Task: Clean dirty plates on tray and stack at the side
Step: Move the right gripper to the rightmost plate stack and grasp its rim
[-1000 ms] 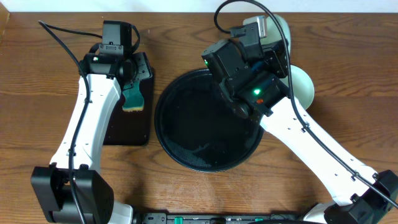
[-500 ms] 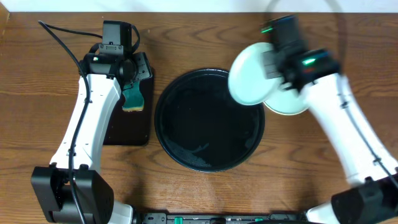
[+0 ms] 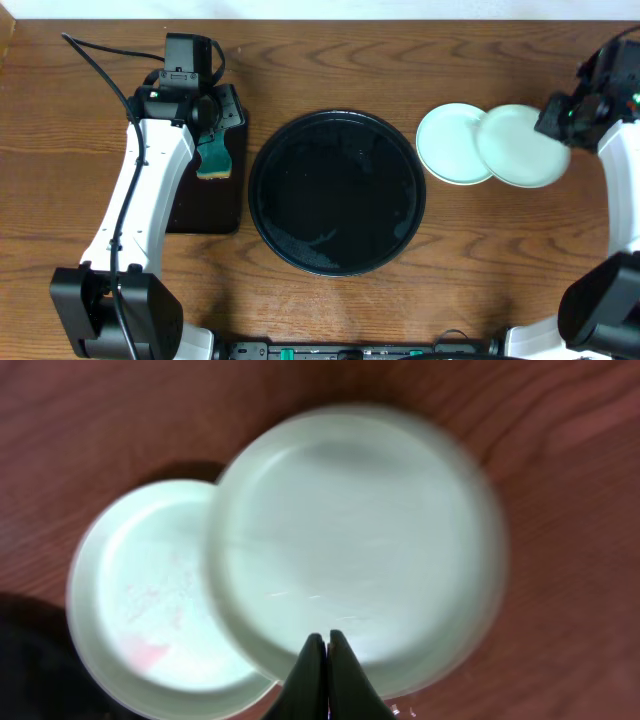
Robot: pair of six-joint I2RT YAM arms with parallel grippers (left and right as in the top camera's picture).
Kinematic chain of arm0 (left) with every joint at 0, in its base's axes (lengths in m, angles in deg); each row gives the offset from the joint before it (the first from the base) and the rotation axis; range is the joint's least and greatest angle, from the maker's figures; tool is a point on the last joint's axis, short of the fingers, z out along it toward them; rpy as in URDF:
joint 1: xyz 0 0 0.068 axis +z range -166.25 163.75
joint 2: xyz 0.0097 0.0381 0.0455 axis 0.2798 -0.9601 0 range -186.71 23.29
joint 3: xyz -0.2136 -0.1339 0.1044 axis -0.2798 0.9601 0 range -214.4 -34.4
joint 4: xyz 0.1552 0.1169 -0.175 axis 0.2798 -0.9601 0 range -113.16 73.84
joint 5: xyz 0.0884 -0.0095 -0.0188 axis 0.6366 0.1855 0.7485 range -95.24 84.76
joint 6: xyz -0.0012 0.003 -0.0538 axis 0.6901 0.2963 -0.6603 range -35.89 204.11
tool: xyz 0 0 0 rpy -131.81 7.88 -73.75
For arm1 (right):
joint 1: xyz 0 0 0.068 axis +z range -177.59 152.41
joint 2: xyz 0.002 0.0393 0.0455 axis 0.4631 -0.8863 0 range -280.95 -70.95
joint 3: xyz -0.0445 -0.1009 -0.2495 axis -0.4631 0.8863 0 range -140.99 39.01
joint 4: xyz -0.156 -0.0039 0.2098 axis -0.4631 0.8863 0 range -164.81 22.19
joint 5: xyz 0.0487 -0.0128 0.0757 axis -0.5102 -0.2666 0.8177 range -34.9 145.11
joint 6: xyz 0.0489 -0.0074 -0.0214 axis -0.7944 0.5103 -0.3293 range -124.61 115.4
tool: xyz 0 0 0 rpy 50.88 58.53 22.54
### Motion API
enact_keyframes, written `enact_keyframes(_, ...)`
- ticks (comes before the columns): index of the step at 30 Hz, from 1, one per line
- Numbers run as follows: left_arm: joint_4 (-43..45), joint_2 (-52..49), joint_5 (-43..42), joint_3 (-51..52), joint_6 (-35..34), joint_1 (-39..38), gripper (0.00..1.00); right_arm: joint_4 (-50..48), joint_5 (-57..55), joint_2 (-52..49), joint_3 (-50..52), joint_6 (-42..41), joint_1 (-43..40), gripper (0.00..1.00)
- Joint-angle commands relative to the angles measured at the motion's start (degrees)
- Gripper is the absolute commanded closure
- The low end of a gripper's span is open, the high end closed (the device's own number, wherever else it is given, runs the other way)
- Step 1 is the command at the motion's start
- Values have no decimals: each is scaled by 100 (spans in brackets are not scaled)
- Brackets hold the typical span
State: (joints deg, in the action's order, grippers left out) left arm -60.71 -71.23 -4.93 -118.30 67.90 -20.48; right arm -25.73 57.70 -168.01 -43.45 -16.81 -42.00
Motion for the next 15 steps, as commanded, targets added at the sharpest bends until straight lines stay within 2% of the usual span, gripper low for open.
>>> enact_keyframes(1, 7, -66, 9, 52, 94, -2, 35, -525, 542, -90, 684, -151, 33, 99)
enact_keyframes(6, 2, -63, 9, 52, 94, -2, 35, -1392, 986, -90, 1460, -149, 181, 99)
enact_keyframes(15, 2, -63, 11, 52, 96, -2, 35, -1360, 946, -87, 1438, -243, 31, 97)
